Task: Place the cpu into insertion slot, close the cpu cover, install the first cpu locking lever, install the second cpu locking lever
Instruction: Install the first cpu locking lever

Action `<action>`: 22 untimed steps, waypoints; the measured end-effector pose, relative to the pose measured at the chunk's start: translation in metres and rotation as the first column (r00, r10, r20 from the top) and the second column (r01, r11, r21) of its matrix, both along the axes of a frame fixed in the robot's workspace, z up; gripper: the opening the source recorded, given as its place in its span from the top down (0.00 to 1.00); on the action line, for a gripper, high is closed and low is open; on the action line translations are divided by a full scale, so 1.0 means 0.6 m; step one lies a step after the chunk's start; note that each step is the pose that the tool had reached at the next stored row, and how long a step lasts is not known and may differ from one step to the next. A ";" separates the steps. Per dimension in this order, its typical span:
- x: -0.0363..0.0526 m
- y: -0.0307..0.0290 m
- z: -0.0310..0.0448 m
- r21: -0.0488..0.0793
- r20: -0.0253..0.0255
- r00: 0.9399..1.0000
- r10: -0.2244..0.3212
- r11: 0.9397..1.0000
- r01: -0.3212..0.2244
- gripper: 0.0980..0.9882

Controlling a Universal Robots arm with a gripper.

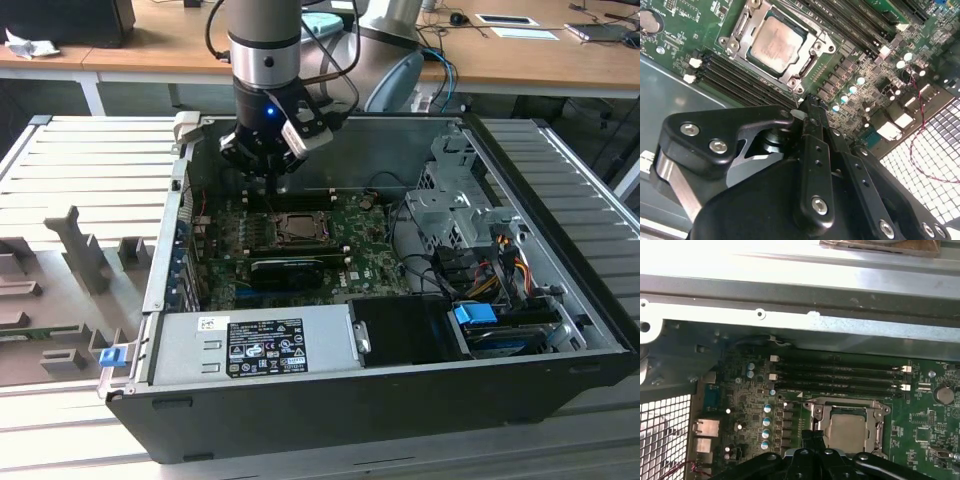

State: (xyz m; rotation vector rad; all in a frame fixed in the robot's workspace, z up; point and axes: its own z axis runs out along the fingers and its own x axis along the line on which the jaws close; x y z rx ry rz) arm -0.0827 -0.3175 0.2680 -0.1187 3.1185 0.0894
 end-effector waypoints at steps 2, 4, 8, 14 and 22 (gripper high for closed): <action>-0.002 0.0000 0.000 0.000 0.000 1.000 0.000 1.000 0.000 0.99; -0.006 -0.0001 0.000 0.000 0.000 1.000 0.000 1.000 0.000 0.99; -0.020 0.0000 0.000 0.000 0.000 1.000 0.000 1.000 0.000 0.99; -0.048 0.0001 -0.003 0.000 0.000 1.000 0.000 1.000 0.000 0.99; -0.054 0.0072 -0.012 0.000 0.000 1.000 0.000 1.000 0.000 0.99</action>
